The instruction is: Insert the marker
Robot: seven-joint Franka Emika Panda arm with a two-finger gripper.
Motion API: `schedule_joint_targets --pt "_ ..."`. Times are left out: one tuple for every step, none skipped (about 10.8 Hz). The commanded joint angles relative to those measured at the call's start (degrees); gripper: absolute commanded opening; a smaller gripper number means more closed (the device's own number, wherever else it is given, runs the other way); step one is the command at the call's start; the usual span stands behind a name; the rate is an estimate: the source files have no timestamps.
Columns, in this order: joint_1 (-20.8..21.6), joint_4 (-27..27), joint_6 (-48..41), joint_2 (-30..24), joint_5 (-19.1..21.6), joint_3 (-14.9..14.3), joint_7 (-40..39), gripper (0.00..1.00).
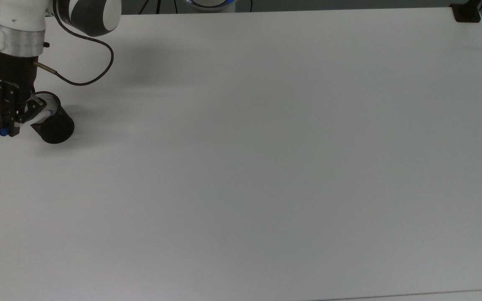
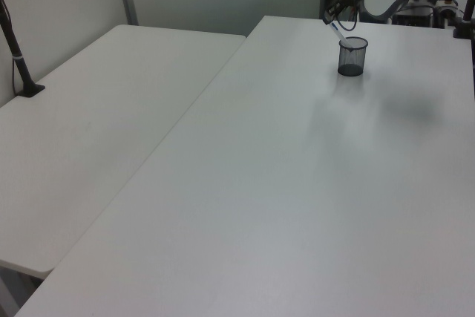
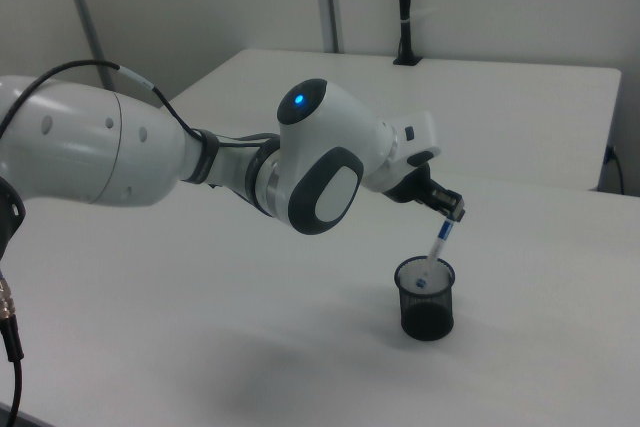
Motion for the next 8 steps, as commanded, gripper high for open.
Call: schedule_joint_targets --pt "-0.26 -3.07 0.02 -3.39 1.13 0.39 -1.55 1.0" --pt "-0.17 -3.07 -1.55 -4.27 1.22 0.39 -1.46 1.0" --pt "0.0 -2.72 -4.0 -5.32 1.22 0.48 -1.46 1.0" --pt "0.61 -2.45 -6.89 -6.2 1.31 0.74 -1.37 1.0" --pt "1.14 -1.41 -10.23 -7.25 1.31 1.61 -1.37 1.0" --pt "1.32 0.34 -15.14 -7.35 1.48 3.71 -1.37 1.0" --pt "2.45 2.71 -21.62 -7.27 1.83 5.91 -1.37 1.0" --pt "4.99 4.56 -28.21 -7.44 1.83 6.36 -1.37 1.0"
